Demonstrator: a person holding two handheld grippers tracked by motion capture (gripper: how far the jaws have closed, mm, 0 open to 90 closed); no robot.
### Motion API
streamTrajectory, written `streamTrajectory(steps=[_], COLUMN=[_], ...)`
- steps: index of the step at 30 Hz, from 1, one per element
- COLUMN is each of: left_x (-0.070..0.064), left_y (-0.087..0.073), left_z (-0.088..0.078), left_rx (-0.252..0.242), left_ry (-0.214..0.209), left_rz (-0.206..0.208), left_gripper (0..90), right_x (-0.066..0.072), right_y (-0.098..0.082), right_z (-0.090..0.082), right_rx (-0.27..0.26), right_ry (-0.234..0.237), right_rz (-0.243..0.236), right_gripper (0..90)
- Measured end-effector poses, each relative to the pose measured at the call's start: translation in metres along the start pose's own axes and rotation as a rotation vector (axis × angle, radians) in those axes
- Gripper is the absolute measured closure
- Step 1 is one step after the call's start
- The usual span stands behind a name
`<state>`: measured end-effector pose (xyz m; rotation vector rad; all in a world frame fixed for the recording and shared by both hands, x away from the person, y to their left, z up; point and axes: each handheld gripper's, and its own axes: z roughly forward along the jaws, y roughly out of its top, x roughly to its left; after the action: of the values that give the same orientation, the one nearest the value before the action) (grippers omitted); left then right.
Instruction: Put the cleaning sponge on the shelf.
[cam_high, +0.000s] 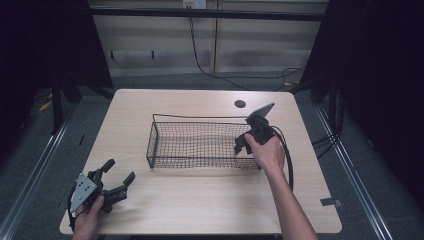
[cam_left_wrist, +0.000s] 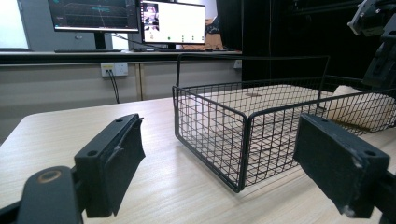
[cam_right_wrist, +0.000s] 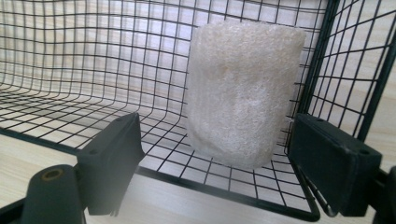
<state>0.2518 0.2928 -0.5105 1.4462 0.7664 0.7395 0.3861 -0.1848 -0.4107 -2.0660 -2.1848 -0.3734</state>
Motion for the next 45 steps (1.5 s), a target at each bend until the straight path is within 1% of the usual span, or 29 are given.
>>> streamTrajectory(steps=[4, 5, 7, 8, 10, 12, 13, 14, 15, 17, 21, 23, 25, 26, 27, 28, 29, 30, 31, 33, 34, 36, 38, 39, 42, 43, 45], left_x=[0.0, 0.0, 0.0, 0.0, 0.0, 0.0, 0.0, 0.0, 0.0, 0.0, 0.0, 0.0, 0.0, 0.0, 0.0, 0.0, 0.0, 0.0, 0.0, 0.0, 0.0, 0.0, 0.0, 0.0, 0.0, 0.0, 0.0], left_y=[0.0, 0.0, 0.0, 0.0, 0.0, 0.0, 0.0, 0.0, 0.0, 0.0, 0.0, 0.0, 0.0, 0.0, 0.0, 0.0, 0.0, 0.0, 0.0, 0.0, 0.0, 0.0, 0.0, 0.0, 0.0, 0.0, 0.0], left_z=[0.0, 0.0, 0.0, 0.0, 0.0, 0.0, 0.0, 0.0, 0.0, 0.0, 0.0, 0.0, 0.0, 0.0, 0.0, 0.0, 0.0, 0.0, 0.0, 0.0, 0.0, 0.0, 0.0, 0.0, 0.0, 0.0, 0.0], left_rx=[0.0, 0.0, 0.0, 0.0, 0.0, -0.001, 0.0, 0.0, 0.0, 0.0, 0.0, 0.0, 0.0, 0.0, 0.0, 0.0, 0.0, 0.0, 0.0, 0.0, 0.0, 0.0, 0.0, 0.0, 0.0, 0.0, 0.0], left_ry=[0.0, 0.0, 0.0, 0.0, 0.0, 0.0, 0.0, 0.0, 0.0, 0.0, 0.0, 0.0, 0.0, 0.0, 0.0, 0.0, 0.0, 0.0, 0.0, 0.0, 0.0, 0.0, -0.001, 0.0, 0.0, 0.0, 0.0], left_rz=[0.0, 0.0, 0.0, 0.0, 0.0, -0.001, 0.0, 0.0, 0.0, 0.0, 0.0, 0.0, 0.0, 0.0, 0.0, 0.0, 0.0, 0.0, 0.0, 0.0, 0.0, 0.0, 0.0, 0.001, 0.0, 0.0, -0.001], left_gripper=[15.6, 15.6, 15.6, 15.6, 15.6, 15.6, 15.6, 15.6, 15.6, 15.6, 15.6, 15.6, 15.6, 15.6, 15.6, 15.6, 15.6, 15.6, 15.6, 15.6, 15.6, 15.6, 15.6, 15.6, 15.6, 15.6, 15.6], right_x=[-0.002, -0.004, -0.005, -0.007, -0.008, -0.008, -0.009, -0.009, -0.009, -0.009, -0.008, -0.007, -0.007, -0.008, -0.009, -0.009, -0.009, -0.009, -0.009, -0.009, -0.01, -0.009, -0.009, -0.009, -0.008, -0.008, -0.007], right_y=[-0.002, -0.003, -0.005, -0.007, -0.008, -0.011, -0.012, -0.013, -0.015, -0.017, -0.022, -0.026, -0.029, -0.031, -0.033, -0.035, -0.037, -0.042, -0.043, -0.045, -0.047, -0.05, -0.054, -0.056, -0.062, -0.064, -0.067], right_z=[-0.004, -0.005, -0.008, -0.012, -0.013, -0.017, -0.019, -0.019, -0.02, -0.023, -0.029, -0.033, -0.035, -0.036, -0.036, -0.036, -0.036, -0.036, -0.036, -0.035, -0.036, -0.038, -0.039, -0.039, -0.038, -0.038, -0.038], right_rx=[-0.01, -0.02, -0.033, -0.055, -0.063, -0.075, -0.081, -0.082, -0.086, -0.102, -0.125, -0.148, -0.159, -0.165, -0.178, -0.194, -0.197, -0.212, -0.215, -0.218, -0.232, -0.253, -0.271, -0.278, -0.285, -0.291, -0.303], right_ry=[0.011, 0.017, 0.023, 0.035, 0.041, 0.061, 0.078, 0.084, 0.08, 0.075, 0.096, 0.102, 0.118, 0.127, 0.143, 0.152, 0.152, 0.158, 0.16, 0.154, 0.14, 0.133, 0.155, 0.164, 0.166, 0.169, 0.163], right_rz=[-0.018, -0.033, -0.037, -0.042, -0.05, -0.07, -0.086, -0.089, -0.103, -0.11, -0.131, -0.146, -0.156, -0.164, -0.156, -0.167, -0.173, -0.194, -0.196, -0.205, -0.225, -0.236, -0.24, -0.249, -0.258, -0.252, -0.265], right_gripper=[16.7, 16.3, 16.2, 16.2, 16.2, 16.3, 16.3, 16.3, 16.6, 16.9, 17.0, 19.8, 22.7, 22.6, 22.6, 22.7, 23.1, 23.2, 23.2, 23.7, 23.9, 23.9, 23.8, 23.4, 22.7, 22.7, 21.7])
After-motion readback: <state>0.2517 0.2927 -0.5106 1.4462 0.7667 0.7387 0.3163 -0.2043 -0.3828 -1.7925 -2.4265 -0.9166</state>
